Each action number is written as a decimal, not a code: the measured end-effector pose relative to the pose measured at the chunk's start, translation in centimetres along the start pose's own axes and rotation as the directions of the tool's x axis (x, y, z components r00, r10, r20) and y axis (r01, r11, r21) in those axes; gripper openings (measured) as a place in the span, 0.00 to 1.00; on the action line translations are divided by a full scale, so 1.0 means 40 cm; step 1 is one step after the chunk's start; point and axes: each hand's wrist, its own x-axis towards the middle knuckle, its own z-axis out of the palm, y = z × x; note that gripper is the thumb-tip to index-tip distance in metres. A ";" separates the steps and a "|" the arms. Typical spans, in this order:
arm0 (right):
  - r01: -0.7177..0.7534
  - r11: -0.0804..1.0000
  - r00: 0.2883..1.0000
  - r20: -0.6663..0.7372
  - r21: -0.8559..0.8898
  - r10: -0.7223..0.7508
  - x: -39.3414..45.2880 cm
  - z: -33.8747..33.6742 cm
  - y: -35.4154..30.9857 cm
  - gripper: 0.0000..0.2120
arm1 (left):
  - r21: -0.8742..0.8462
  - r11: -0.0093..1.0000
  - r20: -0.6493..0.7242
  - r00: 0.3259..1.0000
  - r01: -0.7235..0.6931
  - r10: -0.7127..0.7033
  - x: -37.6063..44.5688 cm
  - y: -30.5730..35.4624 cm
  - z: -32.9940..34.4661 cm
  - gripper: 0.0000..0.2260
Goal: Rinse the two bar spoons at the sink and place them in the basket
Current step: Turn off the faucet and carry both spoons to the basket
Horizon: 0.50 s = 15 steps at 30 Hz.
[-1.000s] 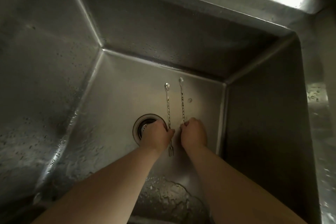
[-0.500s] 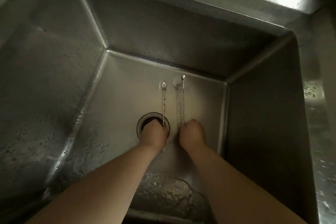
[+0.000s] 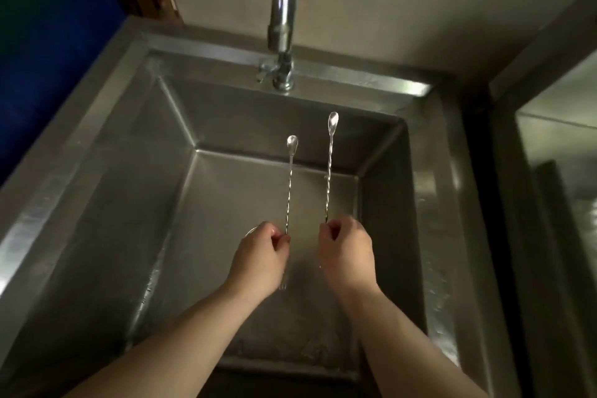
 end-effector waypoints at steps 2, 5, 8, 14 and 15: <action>0.012 1.000 0.999 -0.035 0.028 -0.011 -0.042 -0.085 -0.022 0.08 | -0.015 0.999 0.009 0.999 -0.052 0.053 -0.048 0.075 -0.031 0.06; 0.066 0.997 0.990 -0.124 0.029 -0.062 -0.101 -0.227 -0.053 0.07 | -0.025 0.991 0.008 0.991 -0.134 0.134 -0.119 0.202 -0.067 0.07; 0.116 0.993 0.970 -0.216 0.016 -0.110 -0.153 -0.388 -0.087 0.08 | -0.096 0.971 0.010 0.976 -0.217 0.219 -0.176 0.348 -0.091 0.07; 0.121 0.993 0.921 -0.372 -0.014 -0.117 -0.235 -0.740 -0.078 0.11 | -0.114 0.907 0.013 0.912 -0.406 0.410 -0.297 0.647 -0.070 0.08; 0.100 0.994 0.913 -0.393 -0.033 -0.105 -0.242 -0.775 -0.068 0.12 | -0.124 0.897 0.028 0.902 -0.424 0.430 -0.310 0.682 -0.065 0.08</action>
